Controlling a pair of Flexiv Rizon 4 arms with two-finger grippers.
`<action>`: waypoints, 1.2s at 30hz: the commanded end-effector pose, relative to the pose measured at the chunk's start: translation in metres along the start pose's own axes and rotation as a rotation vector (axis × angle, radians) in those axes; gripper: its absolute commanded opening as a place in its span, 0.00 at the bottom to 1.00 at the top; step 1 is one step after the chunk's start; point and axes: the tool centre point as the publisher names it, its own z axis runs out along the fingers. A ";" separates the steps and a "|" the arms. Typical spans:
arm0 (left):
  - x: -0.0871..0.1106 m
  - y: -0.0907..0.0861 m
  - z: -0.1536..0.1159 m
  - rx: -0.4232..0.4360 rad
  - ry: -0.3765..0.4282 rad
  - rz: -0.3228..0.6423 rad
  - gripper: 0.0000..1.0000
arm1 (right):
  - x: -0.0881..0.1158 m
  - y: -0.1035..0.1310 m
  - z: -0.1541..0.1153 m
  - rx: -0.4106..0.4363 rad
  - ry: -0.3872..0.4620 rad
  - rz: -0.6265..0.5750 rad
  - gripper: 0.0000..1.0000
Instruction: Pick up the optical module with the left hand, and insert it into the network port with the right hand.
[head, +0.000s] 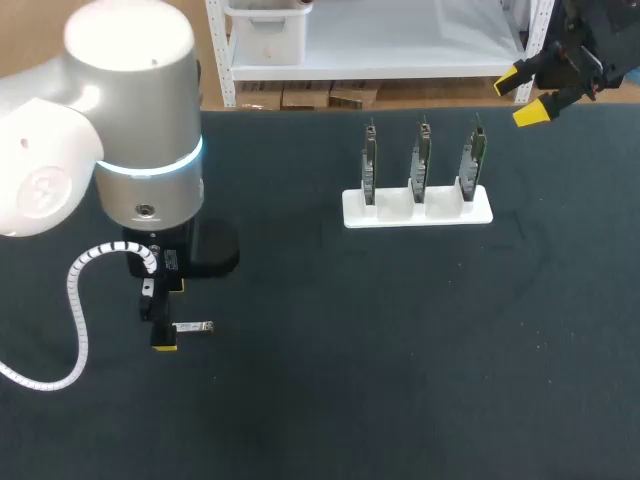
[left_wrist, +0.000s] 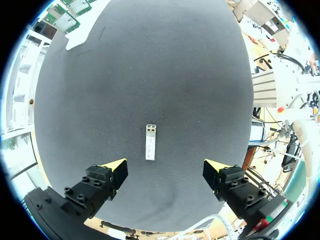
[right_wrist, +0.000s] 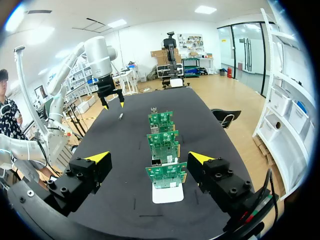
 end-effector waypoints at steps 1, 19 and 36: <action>-0.009 0.011 0.011 0.029 0.020 -0.003 1.00 | 0.000 0.002 0.001 0.005 0.001 -0.001 1.00; -0.009 0.010 0.029 0.023 -0.012 -0.035 1.00 | 0.000 0.002 0.001 0.005 0.001 -0.001 1.00; -0.003 0.019 0.041 0.032 -0.018 -0.056 1.00 | 0.000 0.002 0.001 0.005 0.001 -0.001 1.00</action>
